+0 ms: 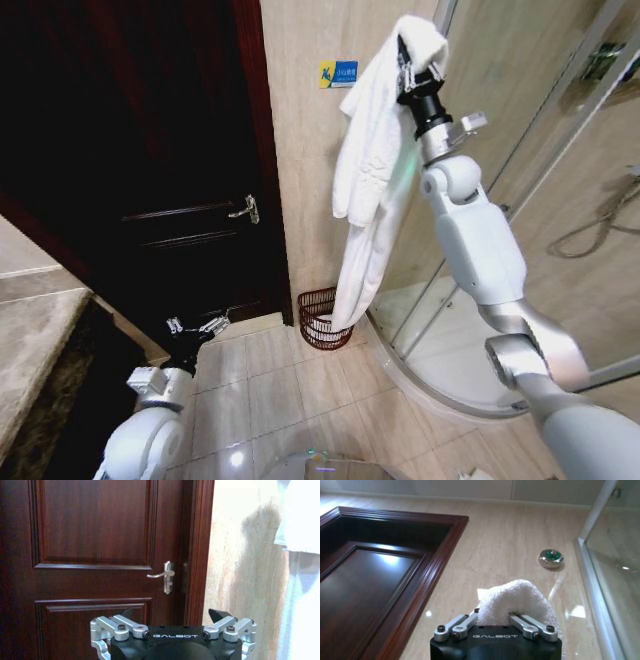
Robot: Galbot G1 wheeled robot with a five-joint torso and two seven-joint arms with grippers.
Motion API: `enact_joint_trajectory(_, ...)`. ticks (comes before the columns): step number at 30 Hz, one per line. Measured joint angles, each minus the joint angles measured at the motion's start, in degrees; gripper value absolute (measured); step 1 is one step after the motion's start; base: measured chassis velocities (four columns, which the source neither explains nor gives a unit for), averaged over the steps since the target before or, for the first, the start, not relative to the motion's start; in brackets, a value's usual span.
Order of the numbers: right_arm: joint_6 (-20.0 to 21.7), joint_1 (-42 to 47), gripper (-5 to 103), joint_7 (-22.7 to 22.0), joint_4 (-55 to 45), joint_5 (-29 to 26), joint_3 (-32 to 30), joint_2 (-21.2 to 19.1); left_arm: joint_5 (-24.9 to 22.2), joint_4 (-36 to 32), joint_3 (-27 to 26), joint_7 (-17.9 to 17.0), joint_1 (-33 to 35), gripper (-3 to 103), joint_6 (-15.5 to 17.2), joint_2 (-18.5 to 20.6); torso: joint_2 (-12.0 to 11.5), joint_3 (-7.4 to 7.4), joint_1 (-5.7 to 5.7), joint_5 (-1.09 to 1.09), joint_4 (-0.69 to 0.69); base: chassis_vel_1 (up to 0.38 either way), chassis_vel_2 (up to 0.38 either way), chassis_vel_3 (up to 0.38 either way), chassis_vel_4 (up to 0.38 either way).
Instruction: Discard the used towel into the hamper.
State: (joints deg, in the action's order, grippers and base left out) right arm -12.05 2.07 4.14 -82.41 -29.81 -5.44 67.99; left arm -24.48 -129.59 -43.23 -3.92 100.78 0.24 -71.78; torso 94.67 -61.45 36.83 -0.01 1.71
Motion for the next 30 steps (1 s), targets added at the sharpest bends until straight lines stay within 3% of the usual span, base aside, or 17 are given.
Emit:
enact_joint_trajectory(11,-1.3,0.3,10,0.4,1.3,-0.1,0.9,2.4,0.0,0.0,0.0,0.0,0.0,100,0.0,0.0,0.0,0.0,0.0,0.0,0.0,0.0,0.0,0.0,0.0)
enact_joint_trajectory(30,-0.2,1.5,10,0.1,-0.9,-0.1,0.8,3.8,0.0,0.0,0.0,0.0,0.0,100,0.0,0.0,0.0,0.01,-0.03,-0.01,0.0,-0.021,0.023,0.026,-0.023)
